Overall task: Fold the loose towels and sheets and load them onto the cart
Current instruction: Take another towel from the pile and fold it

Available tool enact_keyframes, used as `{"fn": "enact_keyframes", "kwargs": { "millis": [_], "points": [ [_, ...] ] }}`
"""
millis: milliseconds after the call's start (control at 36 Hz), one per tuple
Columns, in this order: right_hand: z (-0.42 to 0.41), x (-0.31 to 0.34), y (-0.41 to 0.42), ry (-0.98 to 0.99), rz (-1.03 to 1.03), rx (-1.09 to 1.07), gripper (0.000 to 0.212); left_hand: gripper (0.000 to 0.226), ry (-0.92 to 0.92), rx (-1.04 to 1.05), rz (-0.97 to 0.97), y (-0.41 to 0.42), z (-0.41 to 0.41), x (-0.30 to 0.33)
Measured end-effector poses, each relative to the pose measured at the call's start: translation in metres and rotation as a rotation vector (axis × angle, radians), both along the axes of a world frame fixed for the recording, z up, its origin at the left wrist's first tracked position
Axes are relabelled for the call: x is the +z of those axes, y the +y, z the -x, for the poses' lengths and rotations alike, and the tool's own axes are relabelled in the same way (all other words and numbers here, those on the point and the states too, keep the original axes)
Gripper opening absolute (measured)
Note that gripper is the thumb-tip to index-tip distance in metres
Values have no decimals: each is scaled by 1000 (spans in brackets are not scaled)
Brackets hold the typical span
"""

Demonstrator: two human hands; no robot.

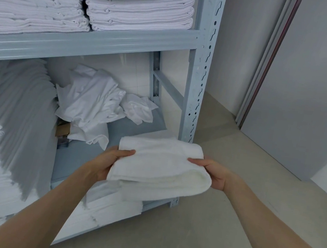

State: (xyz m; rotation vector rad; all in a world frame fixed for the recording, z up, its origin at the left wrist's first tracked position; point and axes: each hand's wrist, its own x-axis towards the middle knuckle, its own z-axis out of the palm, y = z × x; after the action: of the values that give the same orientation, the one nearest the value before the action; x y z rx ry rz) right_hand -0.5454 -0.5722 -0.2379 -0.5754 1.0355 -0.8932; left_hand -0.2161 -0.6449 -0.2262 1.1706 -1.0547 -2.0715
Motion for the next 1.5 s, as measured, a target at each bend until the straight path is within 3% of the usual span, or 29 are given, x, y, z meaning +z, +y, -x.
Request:
{"fn": "enact_keyframes", "kwargs": {
  "millis": [83,222,333,444,528,611,694,861,1000,1111,1278,1361,1500],
  "points": [
    [-3,1,-1,72,71,12,54,61,-11,35,34,-3,-1,0],
    [-1,15,-9,118,206,-22,44,61,1,98,206,-10,2,10],
    [10,32,-20,85,328,-89,46,39,82,112,362,-21,0,35],
    [10,37,-31,113,314,-155,33,28,24,207,322,-32,-3,43],
    [10,32,-36,108,307,-202,49,10,-29,204,196,-38,1,43],
    [10,23,-36,49,306,-274,31,30,-51,255,218,-42,4,33],
    [10,10,-37,-8,247,-289,18,20,-58,324,204,-38,6,22],
    [11,1,-44,116,159,-157,22,18,-126,176,261,-31,14,19],
    [19,-6,-45,-13,147,-141,29,24,27,149,143,-29,25,-3],
    [28,-14,-52,-105,87,-151,34,27,48,222,117,-31,31,-13],
    [43,-29,-73,-184,2,-89,68,41,100,255,41,-40,36,-19],
    [44,-33,-81,-118,4,3,60,66,94,265,8,-41,36,-26],
    [37,-45,-92,-99,-37,105,52,66,55,301,10,-36,31,-40]
  ]
}}
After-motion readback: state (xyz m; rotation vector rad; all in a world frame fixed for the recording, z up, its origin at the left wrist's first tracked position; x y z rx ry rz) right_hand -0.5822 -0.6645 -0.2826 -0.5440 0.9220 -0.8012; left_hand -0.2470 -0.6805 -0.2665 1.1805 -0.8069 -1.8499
